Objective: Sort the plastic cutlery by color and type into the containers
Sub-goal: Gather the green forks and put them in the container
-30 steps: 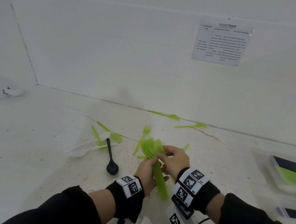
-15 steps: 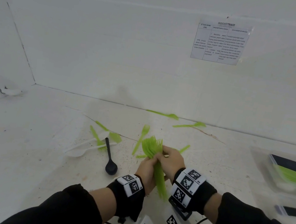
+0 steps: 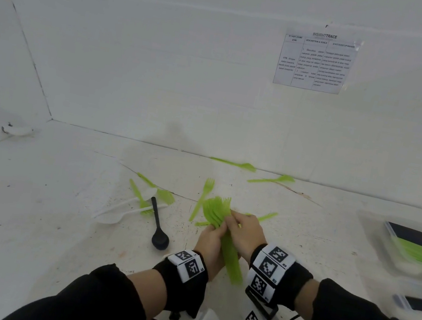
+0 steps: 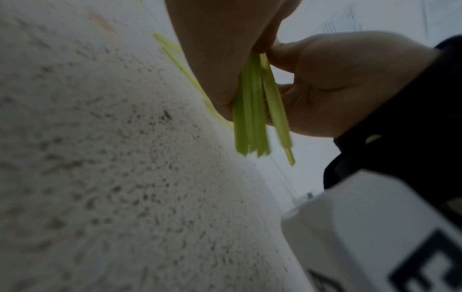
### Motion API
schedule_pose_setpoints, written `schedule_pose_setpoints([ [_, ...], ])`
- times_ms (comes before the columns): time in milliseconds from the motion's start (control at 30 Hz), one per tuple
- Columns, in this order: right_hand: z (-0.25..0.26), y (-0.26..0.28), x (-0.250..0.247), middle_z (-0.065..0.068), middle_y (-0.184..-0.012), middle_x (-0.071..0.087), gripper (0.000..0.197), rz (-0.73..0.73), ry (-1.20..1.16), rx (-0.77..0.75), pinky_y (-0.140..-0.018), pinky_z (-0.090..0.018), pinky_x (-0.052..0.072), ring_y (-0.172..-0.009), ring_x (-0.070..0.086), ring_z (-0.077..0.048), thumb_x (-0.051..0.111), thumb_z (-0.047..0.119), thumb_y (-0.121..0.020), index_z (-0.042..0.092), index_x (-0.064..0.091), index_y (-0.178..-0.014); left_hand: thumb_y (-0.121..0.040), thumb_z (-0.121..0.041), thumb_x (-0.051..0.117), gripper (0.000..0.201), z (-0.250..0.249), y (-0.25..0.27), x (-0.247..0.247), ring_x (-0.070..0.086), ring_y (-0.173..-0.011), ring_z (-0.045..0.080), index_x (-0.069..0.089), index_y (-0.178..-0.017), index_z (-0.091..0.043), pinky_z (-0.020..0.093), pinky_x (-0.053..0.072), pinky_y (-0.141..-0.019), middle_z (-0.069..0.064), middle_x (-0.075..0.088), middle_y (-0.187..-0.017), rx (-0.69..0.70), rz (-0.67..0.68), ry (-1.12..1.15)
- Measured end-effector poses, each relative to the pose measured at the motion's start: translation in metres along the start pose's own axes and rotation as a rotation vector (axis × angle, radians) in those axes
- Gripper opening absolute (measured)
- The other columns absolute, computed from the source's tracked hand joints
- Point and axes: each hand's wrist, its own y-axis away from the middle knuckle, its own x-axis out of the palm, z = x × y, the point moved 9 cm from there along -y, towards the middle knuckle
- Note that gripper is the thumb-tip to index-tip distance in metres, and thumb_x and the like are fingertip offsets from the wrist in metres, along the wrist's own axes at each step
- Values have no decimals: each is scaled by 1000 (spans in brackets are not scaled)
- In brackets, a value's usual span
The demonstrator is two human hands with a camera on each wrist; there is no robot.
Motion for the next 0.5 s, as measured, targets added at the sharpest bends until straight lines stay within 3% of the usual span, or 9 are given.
schedule_pose_setpoints([
  [67, -4, -1, 4, -17, -128, 46, 37, 24, -6, 27, -96, -25, 38, -117, 47, -26, 38, 24, -99, 9, 54, -129, -101, -20, 40, 22, 1, -3, -3, 61, -83, 27, 53, -113, -8, 35, 49, -67, 20, 62, -108, 15, -18, -50],
  [133, -8, -1, -1, -15, -134, 42, 39, -7, -52, 58, -101, -29, 40, -120, 47, -26, 41, 24, -97, 11, 50, -133, -100, -20, 43, 16, 1, -4, -7, 55, -69, 22, 55, -102, -10, 31, 43, -59, 15, 60, -92, 45, -61, -110],
  [200, -11, 0, -7, -12, -137, 42, 43, -58, -127, 77, -101, -30, 38, -124, 46, -25, 46, 23, -96, 13, 42, -138, -99, -19, 45, 14, -1, -5, -12, 48, -56, 15, 54, -97, -9, 27, 42, -51, 9, 56, -80, 82, -114, -145],
  [267, -13, 2, -14, -10, -135, 46, 44, -114, -202, 96, -99, -30, 38, -121, 48, -24, 46, 21, -96, 12, 40, -139, -99, -19, 44, 14, -4, -4, -14, 45, -52, 13, 51, -96, -7, 25, 42, -46, 6, 52, -79, 115, -148, -167],
  [333, -17, 1, -16, -8, -125, 52, 41, -155, -227, 106, -99, -35, 42, -111, 54, -24, 45, 18, -96, 11, 43, -136, -99, -20, 44, 15, -5, -3, -16, 44, -53, 13, 48, -94, -7, 26, 40, -45, 5, 51, -80, 125, -182, -165],
  [433, -23, 2, -11, -3, -94, 56, 34, -157, -331, 135, -87, -40, 50, -74, 56, -20, 47, 12, -94, 9, 51, -128, -99, -21, 44, 15, -8, -3, -19, 46, -56, 14, 48, -92, -8, 27, 40, -46, 5, 52, -81, 119, -204, -165],
  [500, -24, 3, -7, -1, -82, 59, 33, -126, -391, 148, -87, -41, 53, -71, 58, -20, 55, 11, -89, 9, 56, -122, -100, -21, 43, 16, -8, -3, -19, 49, -58, 15, 50, -98, -7, 27, 41, -46, 8, 56, -84, 113, -199, -180],
])
